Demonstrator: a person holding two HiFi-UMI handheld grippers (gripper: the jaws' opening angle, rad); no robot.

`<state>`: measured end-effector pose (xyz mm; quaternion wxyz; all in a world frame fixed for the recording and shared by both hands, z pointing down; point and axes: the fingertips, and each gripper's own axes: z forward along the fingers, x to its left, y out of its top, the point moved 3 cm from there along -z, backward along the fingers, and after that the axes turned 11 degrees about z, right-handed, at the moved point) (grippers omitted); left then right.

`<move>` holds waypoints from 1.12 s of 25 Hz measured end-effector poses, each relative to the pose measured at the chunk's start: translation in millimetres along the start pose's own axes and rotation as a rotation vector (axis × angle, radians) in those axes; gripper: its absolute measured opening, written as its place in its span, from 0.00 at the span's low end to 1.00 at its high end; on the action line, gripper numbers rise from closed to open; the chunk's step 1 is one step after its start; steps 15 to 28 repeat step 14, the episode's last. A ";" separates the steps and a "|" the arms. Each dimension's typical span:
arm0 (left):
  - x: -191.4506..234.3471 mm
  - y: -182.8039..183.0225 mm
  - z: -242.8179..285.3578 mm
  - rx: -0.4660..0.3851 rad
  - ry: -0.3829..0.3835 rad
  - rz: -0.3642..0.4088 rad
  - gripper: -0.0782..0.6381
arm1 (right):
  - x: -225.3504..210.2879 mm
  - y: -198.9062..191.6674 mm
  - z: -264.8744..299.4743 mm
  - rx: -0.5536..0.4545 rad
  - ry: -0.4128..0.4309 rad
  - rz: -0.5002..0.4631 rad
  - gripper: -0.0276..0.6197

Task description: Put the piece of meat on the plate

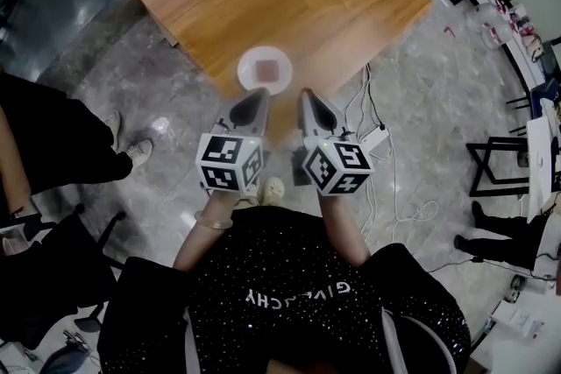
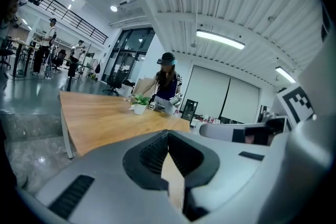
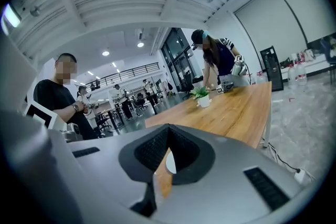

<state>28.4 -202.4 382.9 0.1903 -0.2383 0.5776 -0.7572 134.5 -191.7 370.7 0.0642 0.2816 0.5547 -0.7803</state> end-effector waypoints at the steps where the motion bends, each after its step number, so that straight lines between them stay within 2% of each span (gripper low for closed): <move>1: 0.5 -0.6 0.4 0.000 0.000 0.000 0.12 | 0.0 -0.6 1.0 0.001 0.000 -0.002 0.06; 28: 1.3 0.2 2.0 0.006 -0.002 -0.004 0.12 | 1.5 0.1 3.9 0.017 -0.003 -0.016 0.06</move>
